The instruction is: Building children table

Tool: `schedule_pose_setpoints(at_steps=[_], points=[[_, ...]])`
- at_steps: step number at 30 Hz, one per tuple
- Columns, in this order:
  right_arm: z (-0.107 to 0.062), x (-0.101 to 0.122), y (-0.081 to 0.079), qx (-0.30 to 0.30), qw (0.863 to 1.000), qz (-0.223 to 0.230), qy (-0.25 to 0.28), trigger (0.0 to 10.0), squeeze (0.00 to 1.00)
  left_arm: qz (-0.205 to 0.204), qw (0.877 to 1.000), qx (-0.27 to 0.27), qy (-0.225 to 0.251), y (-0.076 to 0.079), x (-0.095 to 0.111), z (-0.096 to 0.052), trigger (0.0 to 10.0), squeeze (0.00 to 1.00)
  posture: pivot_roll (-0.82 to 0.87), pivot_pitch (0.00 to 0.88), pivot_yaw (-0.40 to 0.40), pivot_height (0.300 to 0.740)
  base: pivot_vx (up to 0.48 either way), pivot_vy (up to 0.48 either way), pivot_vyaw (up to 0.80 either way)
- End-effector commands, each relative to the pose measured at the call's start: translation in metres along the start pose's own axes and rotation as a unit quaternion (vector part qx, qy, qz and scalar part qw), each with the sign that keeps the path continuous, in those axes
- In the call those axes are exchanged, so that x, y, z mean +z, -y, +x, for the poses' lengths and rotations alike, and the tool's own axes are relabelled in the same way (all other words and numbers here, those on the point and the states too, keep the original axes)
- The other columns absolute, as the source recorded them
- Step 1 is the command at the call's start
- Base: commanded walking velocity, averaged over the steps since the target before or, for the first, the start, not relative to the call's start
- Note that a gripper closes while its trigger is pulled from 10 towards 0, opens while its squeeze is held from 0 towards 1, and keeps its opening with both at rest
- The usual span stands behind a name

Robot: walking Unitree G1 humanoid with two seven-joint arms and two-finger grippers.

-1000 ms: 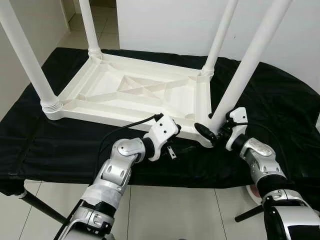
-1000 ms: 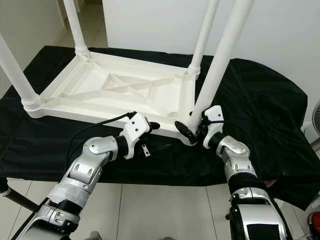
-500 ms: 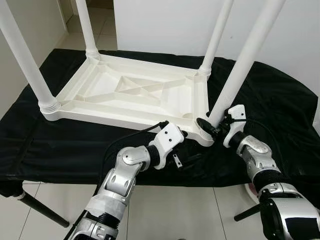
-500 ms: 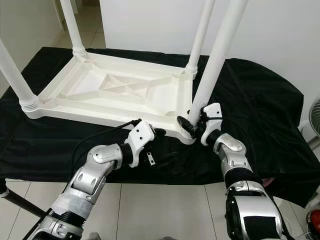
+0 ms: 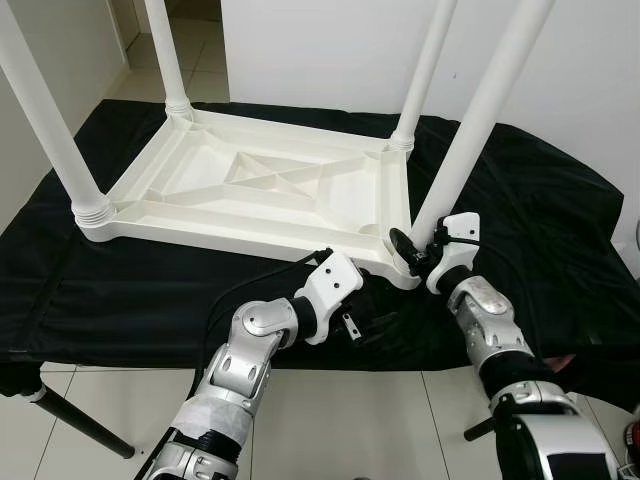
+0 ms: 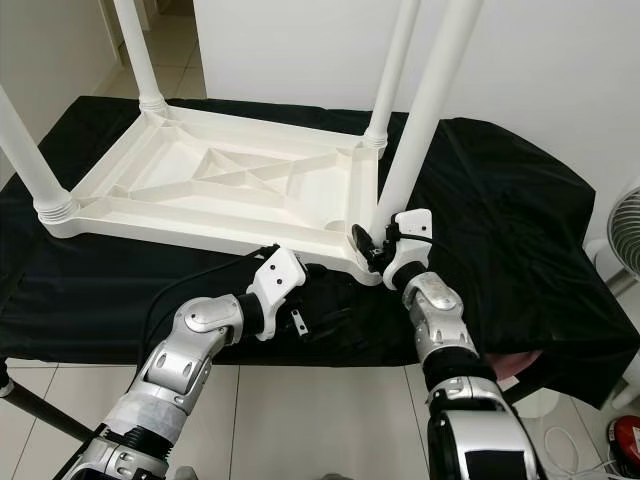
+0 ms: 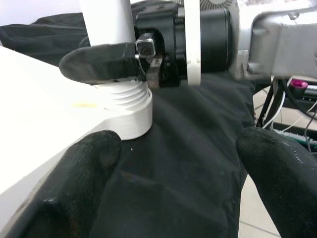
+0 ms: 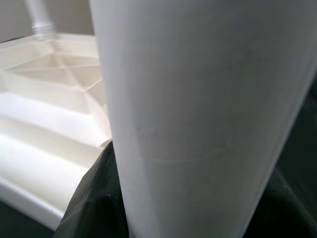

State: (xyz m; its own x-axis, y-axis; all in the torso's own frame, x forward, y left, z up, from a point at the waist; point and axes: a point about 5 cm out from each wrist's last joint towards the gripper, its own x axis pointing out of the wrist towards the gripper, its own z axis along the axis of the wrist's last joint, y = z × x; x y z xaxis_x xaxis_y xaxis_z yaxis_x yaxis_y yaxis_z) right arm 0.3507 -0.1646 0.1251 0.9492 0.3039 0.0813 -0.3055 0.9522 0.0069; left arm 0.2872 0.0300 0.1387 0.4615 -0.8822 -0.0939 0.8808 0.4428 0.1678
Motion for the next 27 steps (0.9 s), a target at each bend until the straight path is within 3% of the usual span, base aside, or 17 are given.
schedule_pose_setpoints(at_steps=[1, 2, 3, 8, 11, 20, 21, 22, 24, 25, 27], points=[[-0.002, -0.013, -0.013, -0.025, 0.999, 0.008, -0.031, 0.0, 0.0, -0.006, 0.989, 0.145, 0.0, -0.017, 0.002, 0.0, 10.0, 0.0, 0.0, 0.0, -0.062, 0.74, 0.0, 0.0, 0.0], [-0.002, -0.013, -0.013, -0.025, 0.999, 0.008, -0.031, 0.0, 0.0, -0.006, 0.989, 0.145, 0.0, -0.017, 0.002, 0.0, 10.0, 0.0, 0.0, 0.0, -0.062, 0.74, 0.0, 0.0, 0.0], [-0.003, -0.015, -0.016, -0.061, 0.997, 0.017, -0.038, 0.0, 0.0, -0.006, 0.989, 0.151, -0.001, -0.019, 0.001, -0.001, 10.0, 0.0, -0.01, 0.0, -0.061, 0.74, 0.0, 0.0, 0.0], [-0.004, -0.016, -0.021, -0.084, 0.995, 0.02, -0.04, 0.0, 0.0, -0.01, 0.988, 0.156, -0.002, -0.022, 0.001, -0.002, 10.0, 0.0, -0.01, 0.0, -0.063, 0.74, 0.0, 0.0, 0.0], [-0.008, -0.02, -0.04, -0.169, 0.984, 0.026, -0.047, 0.0, 0.0, -0.039, 0.985, 0.17, -0.004, -0.034, -0.003, -0.006, 10.0, 0.0, -0.03, 0.0, -0.067, 0.74, 0.0, 0.0, 0.0], [-0.009, -0.017, -0.039, -0.225, 0.973, 0.022, -0.037, 0.0, 0.0, -0.064, 0.977, 0.203, 0.005, -0.046, -0.001, -0.007, 10.0, 0.0, -0.04, 0.0, -0.074, 0.74, 0.0, 0.0, 0.0], [-0.009, -0.014, -0.037, -0.221, 0.975, 0.017, -0.027, 10.0, 0.0, -0.067, 0.974, 0.215, 0.011, -0.048, 0.0, -0.008, 10.0, 0.0, -0.03, 0.0, -0.073, 0.74, 0.0, 0.0, 0.0], [-0.009, -0.012, -0.036, -0.211, 0.977, 0.015, -0.017, 10.0, 0.62, -0.054, 0.973, 0.225, 0.008, -0.05, 0.0, -0.009, 10.0, 0.0, -0.03, 0.0, -0.071, 0.74, 0.0, 0.0, 0.0], [-0.009, -0.012, -0.036, -0.211, 0.977, 0.015, -0.017, 10.0, 0.62, -0.054, 0.973, 0.225, 0.008, -0.05, 0.0, -0.009, 10.0, 0.0, -0.03, 0.0, -0.071, 0.74, 0.0, 0.0, 0.0], [-0.009, -0.01, -0.035, -0.206, 0.978, 0.012, -0.013, 10.0, 1.0, -0.044, 0.972, 0.23, 0.004, -0.051, 0.0, -0.009, 10.0, 0.0, -0.03, 0.0, -0.071, 0.74, 0.0, 0.0, 0.0], [-0.009, -0.01, -0.035, -0.206, 0.978, 0.012, -0.013, 10.0, 1.0, -0.044, 0.972, 0.23, 0.004, -0.051, 0.0, -0.009, 10.0, 0.0, -0.03, 0.0, -0.071, 0.74, 0.0, 0.0, 0.0]])
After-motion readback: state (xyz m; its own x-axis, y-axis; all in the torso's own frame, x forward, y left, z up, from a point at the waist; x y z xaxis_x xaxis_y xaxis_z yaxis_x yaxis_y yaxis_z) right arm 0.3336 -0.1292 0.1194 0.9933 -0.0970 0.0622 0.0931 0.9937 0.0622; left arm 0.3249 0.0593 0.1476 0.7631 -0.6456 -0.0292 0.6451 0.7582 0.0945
